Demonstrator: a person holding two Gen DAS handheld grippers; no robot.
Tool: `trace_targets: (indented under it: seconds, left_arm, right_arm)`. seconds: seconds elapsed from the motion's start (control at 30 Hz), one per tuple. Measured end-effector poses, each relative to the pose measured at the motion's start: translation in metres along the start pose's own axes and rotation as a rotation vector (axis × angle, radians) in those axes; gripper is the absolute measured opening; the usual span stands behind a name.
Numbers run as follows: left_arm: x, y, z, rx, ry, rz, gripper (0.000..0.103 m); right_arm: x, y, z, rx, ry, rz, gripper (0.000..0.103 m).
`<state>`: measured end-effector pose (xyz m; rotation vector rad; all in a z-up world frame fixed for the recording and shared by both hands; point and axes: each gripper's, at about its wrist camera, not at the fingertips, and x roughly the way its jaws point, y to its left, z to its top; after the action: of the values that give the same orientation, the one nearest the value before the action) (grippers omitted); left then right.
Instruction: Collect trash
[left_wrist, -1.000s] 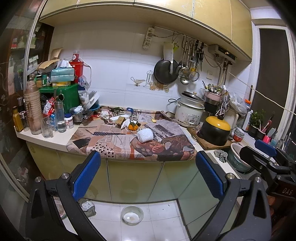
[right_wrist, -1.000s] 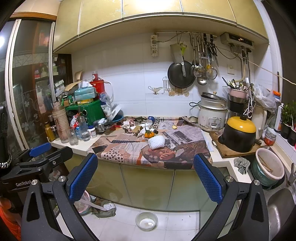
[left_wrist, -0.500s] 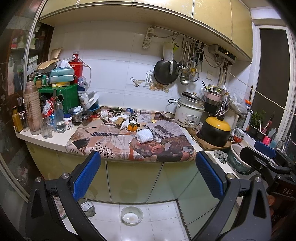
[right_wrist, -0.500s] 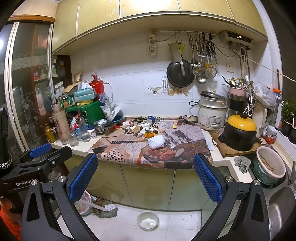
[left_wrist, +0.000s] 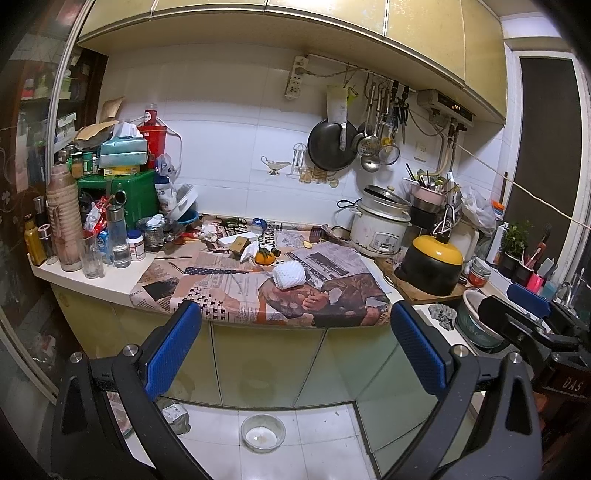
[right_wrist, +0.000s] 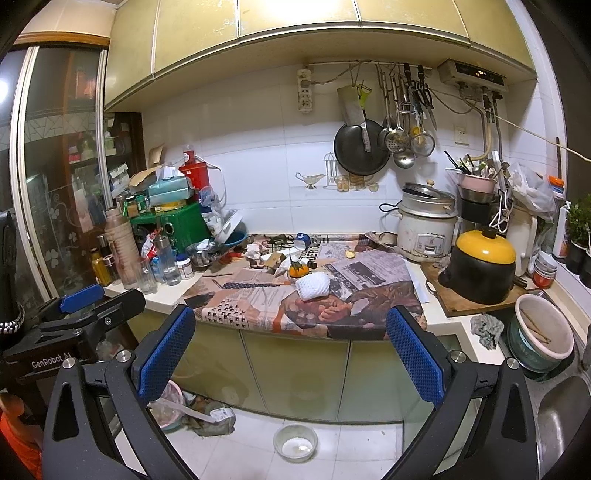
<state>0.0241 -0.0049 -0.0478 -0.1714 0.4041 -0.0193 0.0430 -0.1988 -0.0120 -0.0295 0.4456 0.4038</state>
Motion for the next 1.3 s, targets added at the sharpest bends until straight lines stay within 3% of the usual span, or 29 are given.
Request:
trace_targets:
  seconds: [0.27, 0.6, 1.07, 1.3]
  left_arm:
    - [0.027, -0.005, 0.019, -0.008, 0.001, 0.019, 0.103]
    - [0.100, 0.016, 0.042, 0.001, 0.012, 0.044, 0.103]
    - [0.290, 0.080, 0.107, 0.019, 0.106, -0.008, 0.103]
    - [0.375, 0.102, 0.107, 0.029, 0.195, 0.034, 0.096]
  right_arm:
    - [0.015, -0.012, 0.005, 0.005, 0.008, -0.010, 0.103]
    - [0.078, -0.030, 0.023, 0.039, 0.039, -0.045, 0.103]
    - [0.218, -0.045, 0.065, 0.068, 0.111, -0.170, 0.103]
    - [0.294, -0.065, 0.062, 0.112, 0.206, -0.194, 0.103]
